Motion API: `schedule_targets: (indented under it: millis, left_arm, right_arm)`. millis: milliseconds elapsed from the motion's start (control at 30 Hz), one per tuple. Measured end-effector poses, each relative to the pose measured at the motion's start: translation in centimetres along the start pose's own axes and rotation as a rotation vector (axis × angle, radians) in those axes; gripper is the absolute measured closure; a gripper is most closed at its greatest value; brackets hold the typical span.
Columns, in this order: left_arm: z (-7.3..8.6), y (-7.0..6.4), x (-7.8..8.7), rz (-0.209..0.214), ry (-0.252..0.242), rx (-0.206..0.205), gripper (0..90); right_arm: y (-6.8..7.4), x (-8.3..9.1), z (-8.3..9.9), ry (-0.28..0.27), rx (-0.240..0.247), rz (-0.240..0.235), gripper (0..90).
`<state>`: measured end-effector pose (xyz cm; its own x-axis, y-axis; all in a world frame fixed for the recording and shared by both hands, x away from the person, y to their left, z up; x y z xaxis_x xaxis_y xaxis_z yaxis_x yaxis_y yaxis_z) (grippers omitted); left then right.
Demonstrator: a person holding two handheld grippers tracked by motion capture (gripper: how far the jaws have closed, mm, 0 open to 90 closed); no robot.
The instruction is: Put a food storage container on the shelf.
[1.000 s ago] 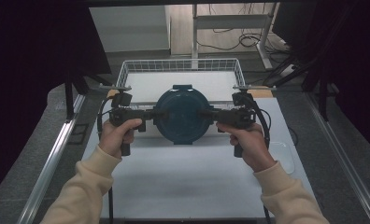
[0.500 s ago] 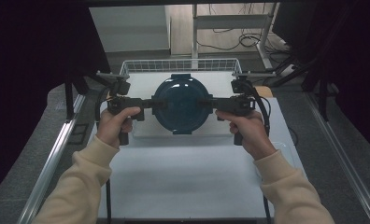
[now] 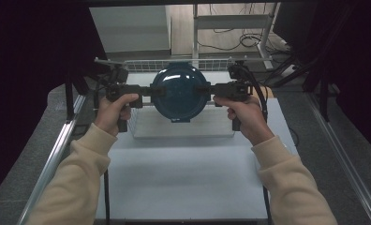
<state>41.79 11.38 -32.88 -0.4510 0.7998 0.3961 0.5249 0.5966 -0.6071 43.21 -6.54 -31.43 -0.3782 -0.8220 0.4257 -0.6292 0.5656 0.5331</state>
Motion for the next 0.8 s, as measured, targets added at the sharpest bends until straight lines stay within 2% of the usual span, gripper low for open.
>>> schedule_targets:
  millis: [400, 800]
  left_arm:
    - [-1.5, 1.3, -0.5, -0.001, 0.000, 0.014, 41.4]
    - [-3.7, 2.3, -1.4, -0.008, 0.015, 0.020, 41.4]
  right_arm:
    - [-1.0, -1.2, -1.7, 0.012, 0.004, -0.001, 40.2]
    - [-2.3, -2.0, -3.7, 0.013, -0.005, -0.011, 40.2]
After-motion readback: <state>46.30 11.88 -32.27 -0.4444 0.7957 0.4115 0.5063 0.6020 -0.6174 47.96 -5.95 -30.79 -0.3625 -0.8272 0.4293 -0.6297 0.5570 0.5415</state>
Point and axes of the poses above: each handheld gripper's, and its own axes: x roughly backward along the jaws, z roughly out of its underside, y roughly to its left, the point moved 9 cm from there along -x, roughly forward along the jaws, and after that the axes turned 3 degrees about -z, right-handed, at the moved point
